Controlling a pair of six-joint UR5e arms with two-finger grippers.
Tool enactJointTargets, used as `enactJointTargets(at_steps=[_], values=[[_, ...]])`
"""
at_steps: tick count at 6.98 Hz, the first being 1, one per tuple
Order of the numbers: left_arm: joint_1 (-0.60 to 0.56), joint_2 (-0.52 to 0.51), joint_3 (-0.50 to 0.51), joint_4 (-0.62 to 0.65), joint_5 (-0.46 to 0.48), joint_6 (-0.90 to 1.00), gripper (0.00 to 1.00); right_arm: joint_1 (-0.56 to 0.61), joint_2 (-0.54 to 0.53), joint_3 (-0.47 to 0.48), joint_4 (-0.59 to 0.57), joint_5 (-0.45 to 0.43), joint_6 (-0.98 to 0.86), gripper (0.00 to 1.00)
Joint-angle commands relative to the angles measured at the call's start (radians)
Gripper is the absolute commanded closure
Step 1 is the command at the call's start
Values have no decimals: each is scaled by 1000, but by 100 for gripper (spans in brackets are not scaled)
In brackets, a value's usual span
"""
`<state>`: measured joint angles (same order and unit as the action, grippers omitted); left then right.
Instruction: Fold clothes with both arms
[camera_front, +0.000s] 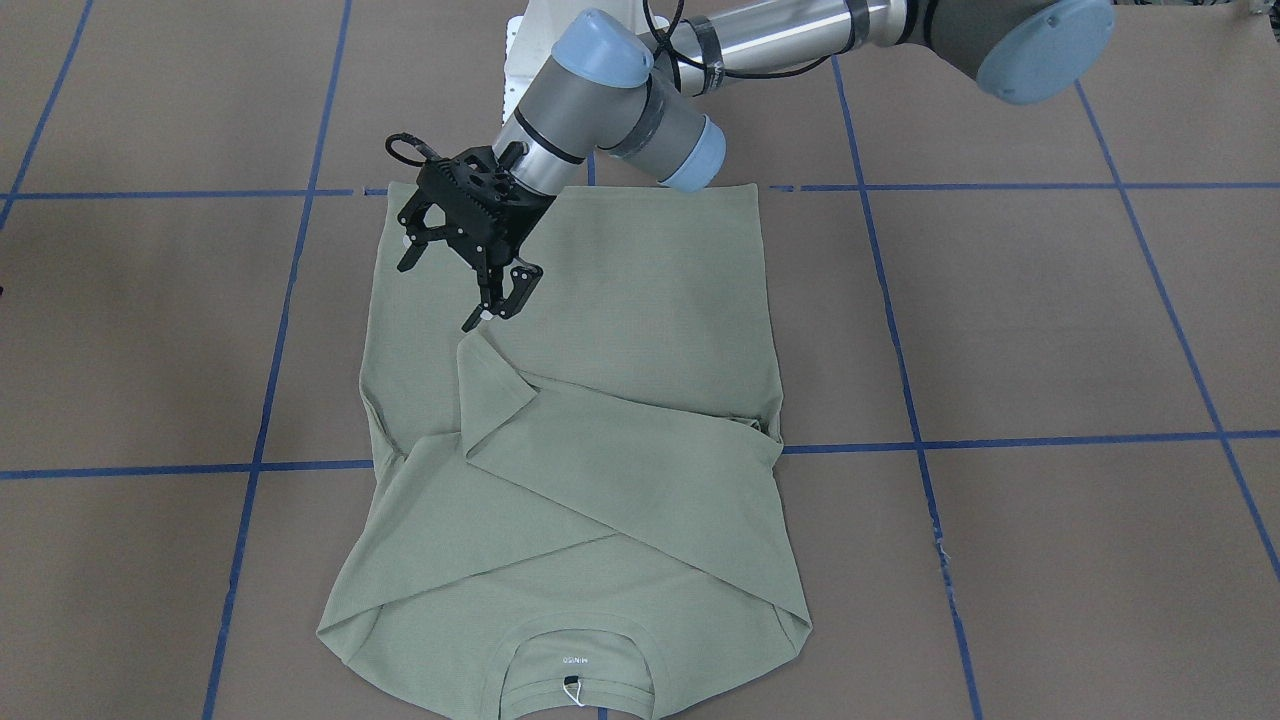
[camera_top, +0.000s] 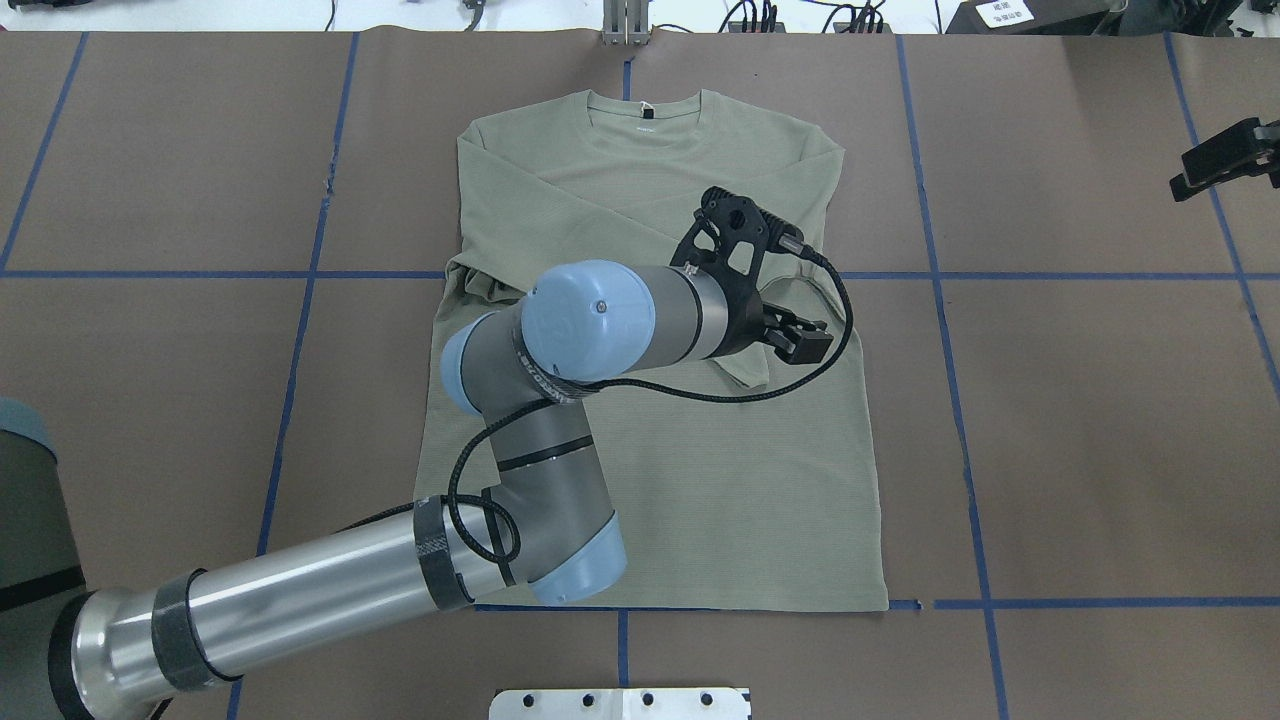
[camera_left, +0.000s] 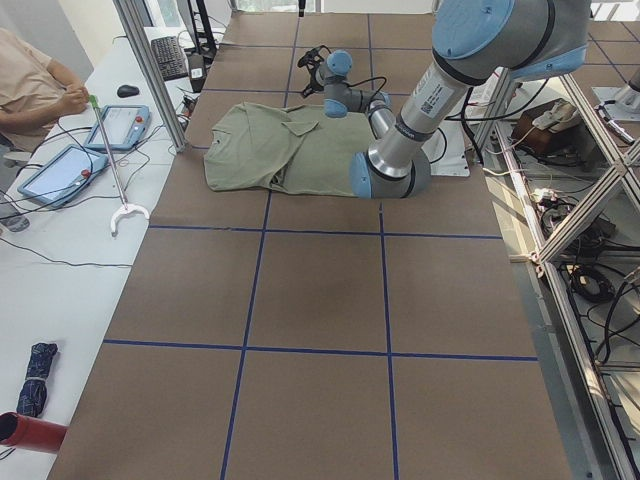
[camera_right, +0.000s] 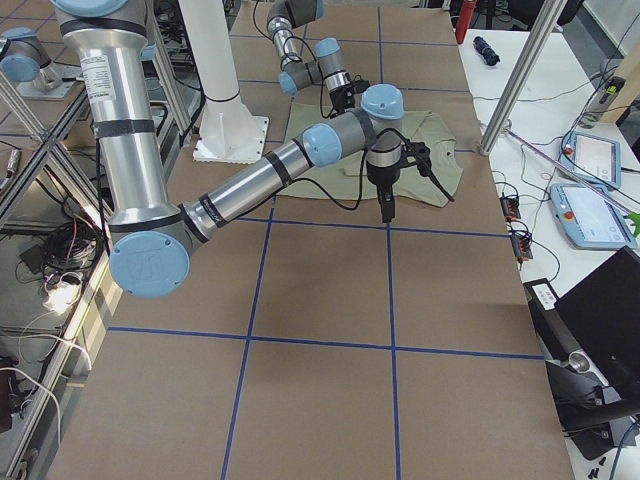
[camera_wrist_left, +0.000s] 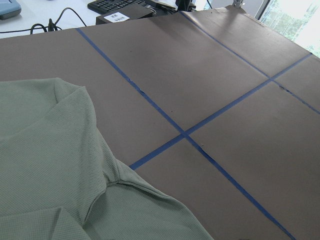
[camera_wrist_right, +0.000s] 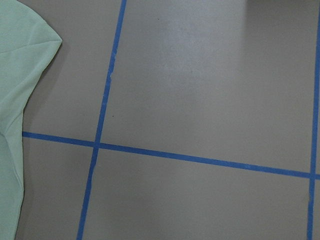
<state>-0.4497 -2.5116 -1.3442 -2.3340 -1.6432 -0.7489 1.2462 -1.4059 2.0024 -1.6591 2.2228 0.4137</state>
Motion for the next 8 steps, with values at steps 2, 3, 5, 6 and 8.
enactJointTargets(at_steps=[2,3,5,6,8], values=[[-145,133,-241,330,-182,79,0,-233,151,-76,153,-87,291,0],[-203,249,-363,388,-210,86,0,-319,213,-76,122,-160,407,0],[-297,379,-461,430,-262,232,0,-479,319,-83,14,-331,529,0],[-332,454,-489,403,-317,305,0,-537,409,-143,-35,-388,593,0],[-360,493,-515,387,-388,312,0,-640,572,-363,-37,-544,657,14]])
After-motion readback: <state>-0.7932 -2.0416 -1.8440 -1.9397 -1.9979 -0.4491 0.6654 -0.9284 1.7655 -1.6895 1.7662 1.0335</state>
